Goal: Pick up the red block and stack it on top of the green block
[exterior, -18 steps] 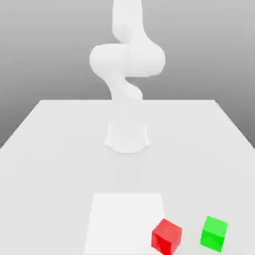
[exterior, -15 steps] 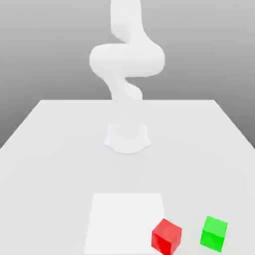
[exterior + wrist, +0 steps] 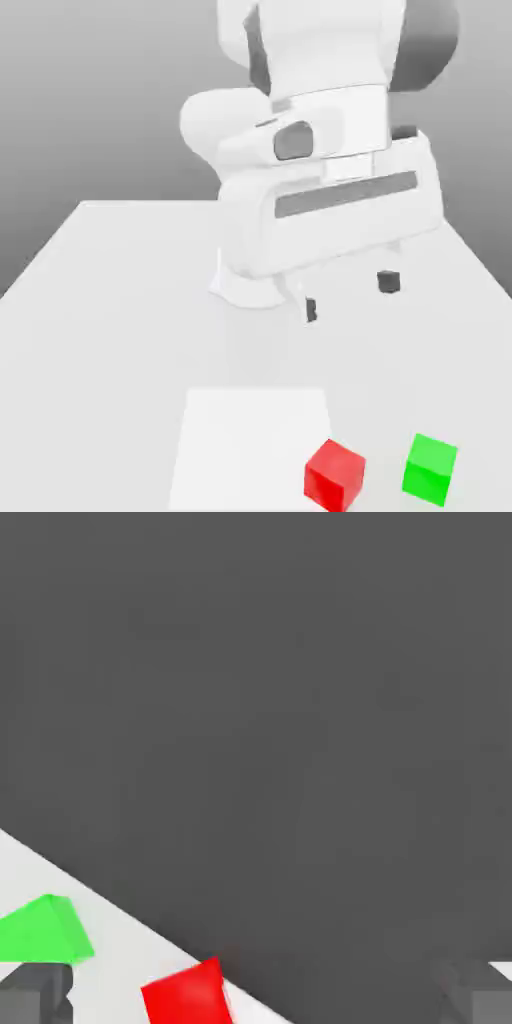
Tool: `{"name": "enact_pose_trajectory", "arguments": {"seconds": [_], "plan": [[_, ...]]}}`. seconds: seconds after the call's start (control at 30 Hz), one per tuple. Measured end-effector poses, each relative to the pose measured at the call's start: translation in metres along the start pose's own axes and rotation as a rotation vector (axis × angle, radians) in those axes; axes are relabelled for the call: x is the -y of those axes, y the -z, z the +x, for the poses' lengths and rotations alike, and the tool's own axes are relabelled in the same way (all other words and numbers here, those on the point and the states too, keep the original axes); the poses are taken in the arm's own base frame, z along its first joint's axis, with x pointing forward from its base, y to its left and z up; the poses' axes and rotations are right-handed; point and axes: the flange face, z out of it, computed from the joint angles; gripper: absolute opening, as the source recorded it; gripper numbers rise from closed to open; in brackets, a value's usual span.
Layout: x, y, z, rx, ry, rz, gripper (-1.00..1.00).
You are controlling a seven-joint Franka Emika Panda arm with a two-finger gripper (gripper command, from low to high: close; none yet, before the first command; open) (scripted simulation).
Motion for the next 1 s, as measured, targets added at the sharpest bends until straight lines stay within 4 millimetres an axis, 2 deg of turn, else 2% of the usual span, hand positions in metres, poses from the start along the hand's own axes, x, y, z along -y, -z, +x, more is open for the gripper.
{"name": "enact_pose_trajectory", "arguments": {"seconds": [0.07,0.23,0.4,0.43,0.63,0.67,0.83,1.0], "plan": [[0.003,-0.037,-0.010,0.050,0.065,-0.026,0.00],[-0.007,-0.120,-0.040,0.168,0.210,-0.105,0.00],[-0.016,-0.187,-0.056,0.191,0.242,-0.121,0.00],[-0.018,-0.195,-0.058,0.192,0.242,-0.121,-1.00],[-0.018,-0.200,-0.059,0.194,0.242,-0.121,-1.00],[-0.018,-0.195,-0.058,0.194,0.243,-0.122,-1.00],[-0.006,-0.141,-0.050,0.195,0.260,-0.119,-1.00],[0.065,-0.121,-0.065,0.216,0.604,-0.084,-1.00]]}}
